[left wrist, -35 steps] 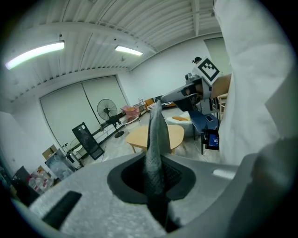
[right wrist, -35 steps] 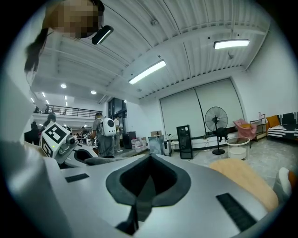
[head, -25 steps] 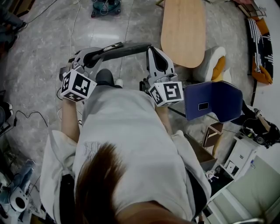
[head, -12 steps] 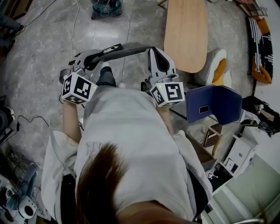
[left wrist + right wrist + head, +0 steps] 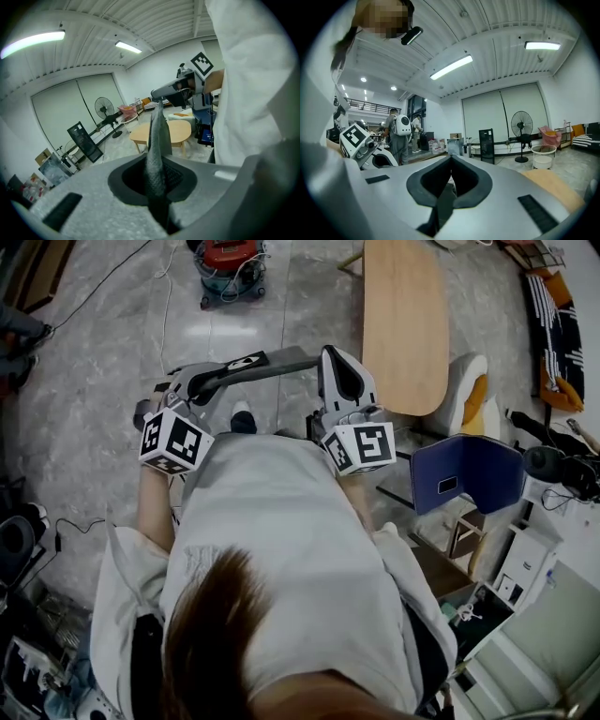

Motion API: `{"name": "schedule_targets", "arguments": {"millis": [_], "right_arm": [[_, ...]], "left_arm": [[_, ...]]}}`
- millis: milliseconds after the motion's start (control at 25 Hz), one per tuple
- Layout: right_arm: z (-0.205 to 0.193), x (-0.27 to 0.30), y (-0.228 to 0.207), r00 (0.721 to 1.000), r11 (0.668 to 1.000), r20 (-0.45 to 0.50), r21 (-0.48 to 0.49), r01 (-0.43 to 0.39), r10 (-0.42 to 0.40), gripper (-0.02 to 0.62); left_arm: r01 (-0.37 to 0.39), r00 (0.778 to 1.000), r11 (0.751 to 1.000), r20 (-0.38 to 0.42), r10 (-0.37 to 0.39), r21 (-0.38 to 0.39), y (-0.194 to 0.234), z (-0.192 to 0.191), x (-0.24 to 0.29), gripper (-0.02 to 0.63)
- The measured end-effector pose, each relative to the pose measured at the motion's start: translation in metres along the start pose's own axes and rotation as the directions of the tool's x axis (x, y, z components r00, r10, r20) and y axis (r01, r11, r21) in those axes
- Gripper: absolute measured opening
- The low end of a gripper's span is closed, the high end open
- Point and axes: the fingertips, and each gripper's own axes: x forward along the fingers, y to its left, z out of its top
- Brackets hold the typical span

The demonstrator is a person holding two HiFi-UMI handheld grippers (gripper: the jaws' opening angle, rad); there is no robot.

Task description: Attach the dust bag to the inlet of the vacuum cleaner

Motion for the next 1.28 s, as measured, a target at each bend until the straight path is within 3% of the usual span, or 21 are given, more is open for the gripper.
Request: {"name": "schedule_targets", "arguments": {"millis": [480,720,1280], "right_arm": [[0.002,0.034,-0.010,0.999,0.999,-0.004,0.005,0.033,-0.033,0.002],[-0.003,0.063,-0.026,1.000,0.999,-0.014,0.038,0.009,-0.008,0.002],[0.006,0.164,-0.117,0.995,0.994,-0.022,0.061,-0.092,0.094,0.002]], "left_arm": [[0.010,1.000,0.999,-0.003,-0.010,-0.034,0.040,-0.019,0.013,0.038],[0.016,0.999,0.998,-0.033,-0.018,-0.056,0.056,-0.024,0.029,0.038],[-0.078,0.992,0.993,-0.103,0.069,-0.087,0.148,-0.013,0.113,0.038]]}}
